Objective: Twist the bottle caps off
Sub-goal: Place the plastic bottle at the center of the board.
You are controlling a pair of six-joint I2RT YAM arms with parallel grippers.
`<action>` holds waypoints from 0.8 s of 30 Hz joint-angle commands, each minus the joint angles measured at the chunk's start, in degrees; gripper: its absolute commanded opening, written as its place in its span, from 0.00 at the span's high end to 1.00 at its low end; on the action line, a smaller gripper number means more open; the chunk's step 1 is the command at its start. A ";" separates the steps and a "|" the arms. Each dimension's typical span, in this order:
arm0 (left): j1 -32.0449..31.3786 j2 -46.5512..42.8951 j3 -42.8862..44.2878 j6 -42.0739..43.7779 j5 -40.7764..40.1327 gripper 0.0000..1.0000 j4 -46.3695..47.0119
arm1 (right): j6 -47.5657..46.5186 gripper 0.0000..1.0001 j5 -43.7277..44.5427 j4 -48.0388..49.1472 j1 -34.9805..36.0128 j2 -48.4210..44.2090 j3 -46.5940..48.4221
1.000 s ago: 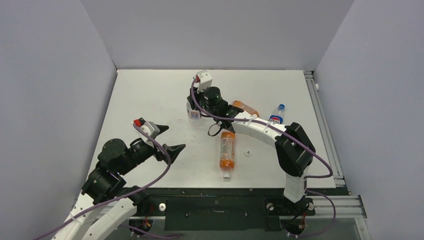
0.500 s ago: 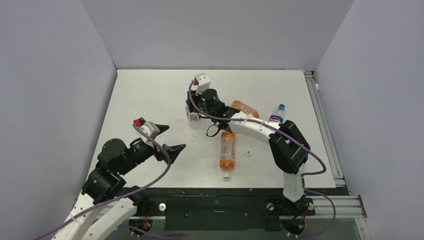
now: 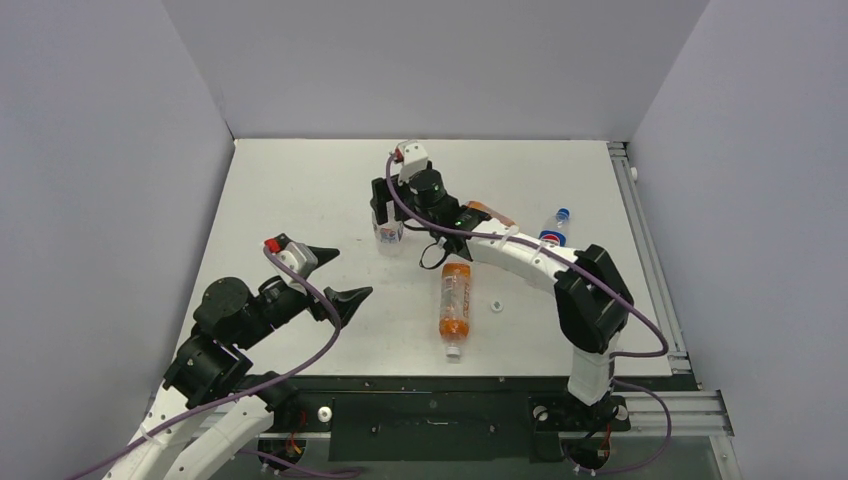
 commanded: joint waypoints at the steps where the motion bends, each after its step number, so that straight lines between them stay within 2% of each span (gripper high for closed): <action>1: 0.07 0.32 3.00 -0.53 0.70 0.04 3.16 | 0.16 0.19 -1.59 -1.09 -2.80 -9.79 2.26; 5: 0.13 0.83 4.11 -0.48 1.33 0.03 2.99 | 0.95 0.18 -0.18 -4.45 -7.84 -16.15 -2.16; 10: 0.08 1.78 5.85 -0.17 2.76 0.03 2.30 | 0.91 0.17 1.03 -15.90 -19.25 -20.36 -8.88; 14: 0.08 3.05 6.81 -0.16 4.73 0.03 2.53 | -1.57 0.17 0.56 -18.29 -25.93 -22.80 -17.20; 18: 0.07 4.22 7.45 -0.57 6.49 0.03 3.61 | -3.00 0.16 -1.12 -19.88 -30.54 -22.29 -21.08; 21: 0.10 5.20 7.88 -0.72 7.88 0.03 4.04 | -4.12 0.16 -3.01 -25.52 -32.82 -18.95 -19.73; 24: 0.07 5.70 8.33 -0.80 9.04 0.03 4.01 | -3.48 0.16 -7.60 -26.55 -33.66 -17.51 -20.65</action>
